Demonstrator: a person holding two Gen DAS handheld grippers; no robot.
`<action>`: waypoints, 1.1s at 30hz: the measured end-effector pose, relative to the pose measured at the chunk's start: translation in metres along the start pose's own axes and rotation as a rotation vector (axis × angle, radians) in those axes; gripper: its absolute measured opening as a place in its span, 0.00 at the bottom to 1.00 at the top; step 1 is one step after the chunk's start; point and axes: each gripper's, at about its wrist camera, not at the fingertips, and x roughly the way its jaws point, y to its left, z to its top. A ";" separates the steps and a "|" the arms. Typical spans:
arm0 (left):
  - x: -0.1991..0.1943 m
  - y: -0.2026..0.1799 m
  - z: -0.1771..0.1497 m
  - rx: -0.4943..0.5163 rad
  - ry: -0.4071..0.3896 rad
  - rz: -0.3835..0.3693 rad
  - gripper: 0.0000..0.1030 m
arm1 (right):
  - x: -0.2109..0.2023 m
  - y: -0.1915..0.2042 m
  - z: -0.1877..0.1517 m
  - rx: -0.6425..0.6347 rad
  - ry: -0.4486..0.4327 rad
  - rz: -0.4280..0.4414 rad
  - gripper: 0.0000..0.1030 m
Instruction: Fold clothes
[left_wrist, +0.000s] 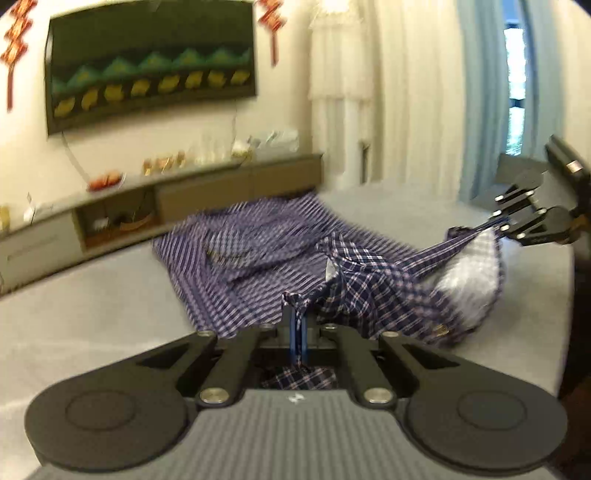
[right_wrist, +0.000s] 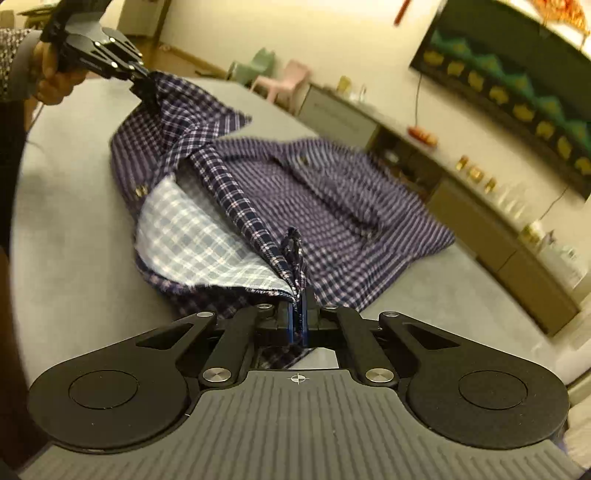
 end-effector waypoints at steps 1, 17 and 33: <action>-0.015 -0.008 0.000 0.018 -0.009 -0.020 0.03 | -0.012 0.009 0.001 -0.013 -0.014 -0.008 0.00; -0.126 -0.111 -0.045 0.205 0.073 -0.159 0.03 | -0.141 0.135 -0.011 -0.211 -0.035 -0.019 0.00; -0.075 0.028 0.056 -0.005 -0.107 -0.154 0.03 | -0.080 0.020 0.058 -0.046 -0.136 0.030 0.00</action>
